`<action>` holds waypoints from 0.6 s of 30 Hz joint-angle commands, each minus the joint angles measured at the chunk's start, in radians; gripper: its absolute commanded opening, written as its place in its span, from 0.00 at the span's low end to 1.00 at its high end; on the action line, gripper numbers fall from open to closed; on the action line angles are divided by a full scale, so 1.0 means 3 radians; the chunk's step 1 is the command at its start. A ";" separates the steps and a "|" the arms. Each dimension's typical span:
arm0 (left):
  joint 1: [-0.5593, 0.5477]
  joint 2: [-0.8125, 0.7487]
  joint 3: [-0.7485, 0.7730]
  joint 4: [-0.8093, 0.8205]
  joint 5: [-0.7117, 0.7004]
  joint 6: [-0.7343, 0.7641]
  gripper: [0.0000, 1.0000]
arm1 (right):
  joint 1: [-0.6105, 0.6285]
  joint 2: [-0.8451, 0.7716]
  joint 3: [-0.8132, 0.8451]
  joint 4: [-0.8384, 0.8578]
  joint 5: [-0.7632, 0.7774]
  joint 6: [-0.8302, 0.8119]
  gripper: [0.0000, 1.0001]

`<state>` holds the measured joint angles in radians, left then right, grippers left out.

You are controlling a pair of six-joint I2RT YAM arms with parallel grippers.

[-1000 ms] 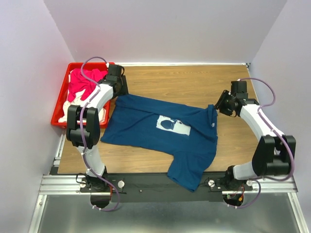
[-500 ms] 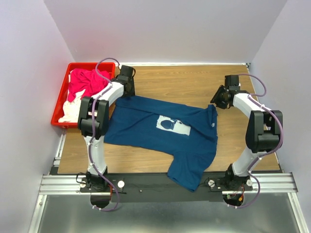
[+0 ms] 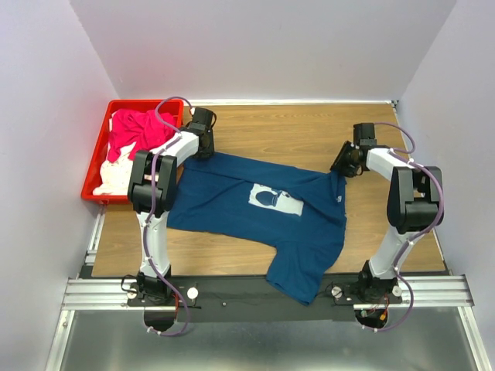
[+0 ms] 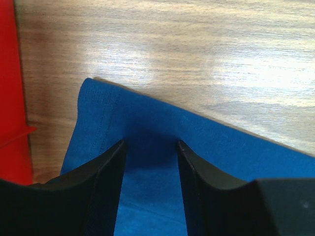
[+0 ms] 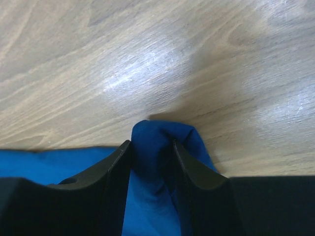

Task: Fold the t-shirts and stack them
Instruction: Fold the tshirt

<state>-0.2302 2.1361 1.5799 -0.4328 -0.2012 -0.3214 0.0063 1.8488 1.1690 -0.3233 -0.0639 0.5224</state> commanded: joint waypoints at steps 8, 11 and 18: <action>0.0067 0.0136 -0.0107 -0.0066 0.0108 0.0023 0.53 | -0.0210 -0.0036 -0.0046 -0.0083 0.0345 -0.0059 0.27; 0.0082 0.0120 -0.0117 -0.0066 0.0098 0.0023 0.53 | -0.0424 -0.0210 -0.0138 -0.0078 0.0499 -0.0013 0.22; 0.0087 0.0120 -0.0122 -0.0066 0.0124 0.0018 0.53 | -0.0594 -0.0558 -0.0419 -0.0047 0.0627 0.0186 0.22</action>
<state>-0.2161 2.1361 1.5745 -0.4179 -0.1745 -0.3218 -0.1761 1.7409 1.0851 -0.3367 0.0597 0.5388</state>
